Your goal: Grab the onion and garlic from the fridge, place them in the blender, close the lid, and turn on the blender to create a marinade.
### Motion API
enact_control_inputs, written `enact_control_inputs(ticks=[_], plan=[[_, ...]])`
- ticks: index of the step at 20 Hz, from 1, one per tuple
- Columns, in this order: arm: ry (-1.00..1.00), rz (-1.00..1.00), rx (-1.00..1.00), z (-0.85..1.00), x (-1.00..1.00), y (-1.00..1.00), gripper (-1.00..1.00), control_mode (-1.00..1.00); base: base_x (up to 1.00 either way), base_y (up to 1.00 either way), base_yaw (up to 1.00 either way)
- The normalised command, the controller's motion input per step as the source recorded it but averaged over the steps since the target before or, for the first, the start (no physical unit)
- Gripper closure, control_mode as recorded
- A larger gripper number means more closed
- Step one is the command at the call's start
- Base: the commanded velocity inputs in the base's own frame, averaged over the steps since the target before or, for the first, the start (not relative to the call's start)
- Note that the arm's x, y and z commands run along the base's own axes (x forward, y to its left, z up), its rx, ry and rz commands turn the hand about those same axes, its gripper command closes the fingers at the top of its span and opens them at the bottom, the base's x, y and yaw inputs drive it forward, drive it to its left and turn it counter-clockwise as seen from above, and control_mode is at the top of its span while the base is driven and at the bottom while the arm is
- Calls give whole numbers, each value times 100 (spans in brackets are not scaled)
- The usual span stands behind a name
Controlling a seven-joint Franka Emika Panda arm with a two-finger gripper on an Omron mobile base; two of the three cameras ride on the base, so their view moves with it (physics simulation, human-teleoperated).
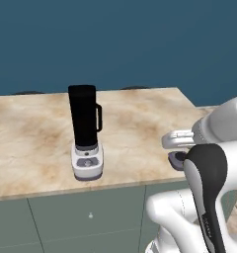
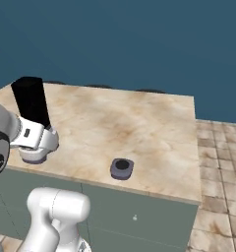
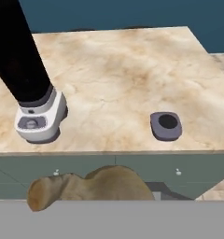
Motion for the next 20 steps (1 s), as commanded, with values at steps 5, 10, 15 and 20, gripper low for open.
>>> enact_control_inputs(ticks=[5,10,15,20], plan=[[0,0,0,0,0,0,100,100,32,2,0],[0,0,0,0,0,0,100,100,18,12,0],[0,0,0,0,0,0,100,100,17,20,0],[1,0,0,1,3,0,100,-100,19,10,0]])
